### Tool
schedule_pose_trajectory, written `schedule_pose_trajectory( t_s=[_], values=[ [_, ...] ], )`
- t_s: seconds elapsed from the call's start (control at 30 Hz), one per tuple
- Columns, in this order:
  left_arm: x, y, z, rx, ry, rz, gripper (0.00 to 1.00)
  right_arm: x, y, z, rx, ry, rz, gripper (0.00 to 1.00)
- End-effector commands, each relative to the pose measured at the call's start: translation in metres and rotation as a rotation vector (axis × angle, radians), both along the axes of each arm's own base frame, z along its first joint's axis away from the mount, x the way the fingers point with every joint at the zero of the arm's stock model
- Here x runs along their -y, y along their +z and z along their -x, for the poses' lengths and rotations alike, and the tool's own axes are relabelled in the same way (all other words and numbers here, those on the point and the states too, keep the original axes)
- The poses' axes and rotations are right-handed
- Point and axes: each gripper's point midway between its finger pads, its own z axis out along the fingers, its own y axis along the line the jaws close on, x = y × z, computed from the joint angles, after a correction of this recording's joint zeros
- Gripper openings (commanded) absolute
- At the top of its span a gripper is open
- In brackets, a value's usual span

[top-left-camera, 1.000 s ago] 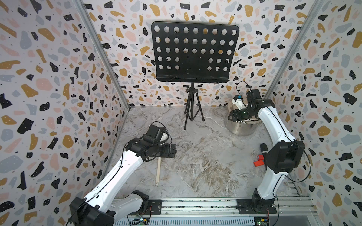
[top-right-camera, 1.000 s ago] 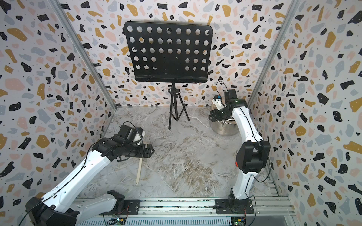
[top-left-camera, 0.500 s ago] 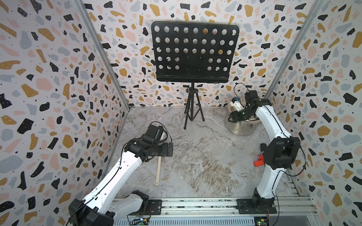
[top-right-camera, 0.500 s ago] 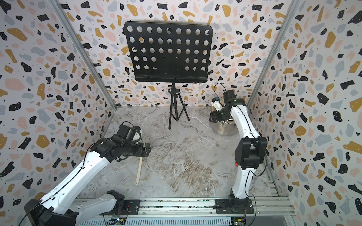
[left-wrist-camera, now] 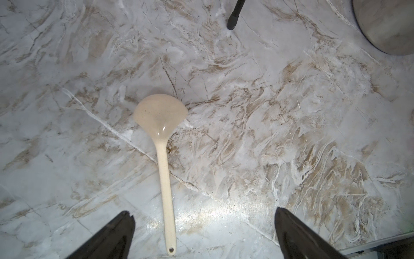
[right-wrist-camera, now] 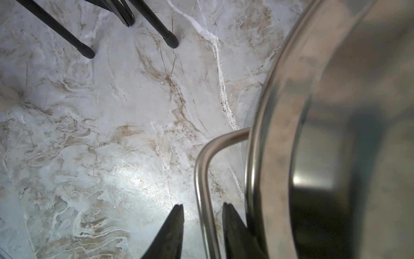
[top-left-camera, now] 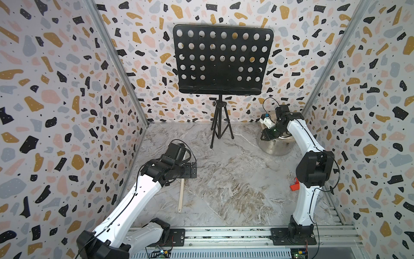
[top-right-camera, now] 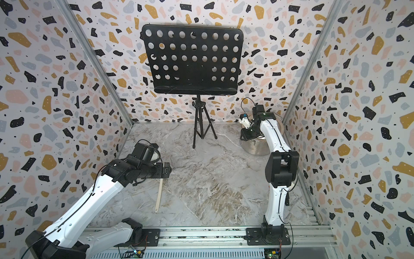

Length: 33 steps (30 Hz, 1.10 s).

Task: Stir the soup with a spoon
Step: Move the pan to the center of the board.

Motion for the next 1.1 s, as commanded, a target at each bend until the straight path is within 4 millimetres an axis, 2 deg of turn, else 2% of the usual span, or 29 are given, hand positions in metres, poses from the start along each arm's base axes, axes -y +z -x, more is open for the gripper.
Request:
schedule_pose_trajectory(
  t_s=[0.0, 0.27, 0.43, 0.67, 0.83, 0.93, 1.07],
  values=[
    [-0.006, 0.019, -0.003, 0.067, 0.022, -0.010, 0.99, -0.004, 0.022, 0.006, 0.033, 0.039, -0.011, 0.22],
    [-0.018, 0.024, 0.001, 0.091, 0.071, -0.032, 1.00, -0.018, 0.037, 0.014, 0.080, 0.126, -0.036, 0.01],
    [-0.033, 0.025, 0.006, 0.092, 0.124, -0.086, 1.00, -0.040, 0.053, 0.040, 0.108, 0.189, -0.041, 0.00],
    [-0.046, 0.020, 0.017, 0.103, 0.151, -0.110, 0.99, -0.092, 0.063, 0.122, 0.135, 0.304, -0.051, 0.00],
    [-0.050, 0.011, 0.030, 0.084, 0.131, -0.126, 0.99, -0.128, 0.068, 0.195, 0.140, 0.383, -0.114, 0.00],
    [-0.064, 0.010, 0.035, 0.100, 0.164, -0.174, 0.99, -0.154, 0.068, 0.235, 0.152, 0.441, -0.154, 0.00],
    [-0.080, 0.019, 0.038, 0.148, 0.217, -0.218, 1.00, -0.198, 0.064, 0.285, 0.176, 0.566, -0.174, 0.00]
  ],
)
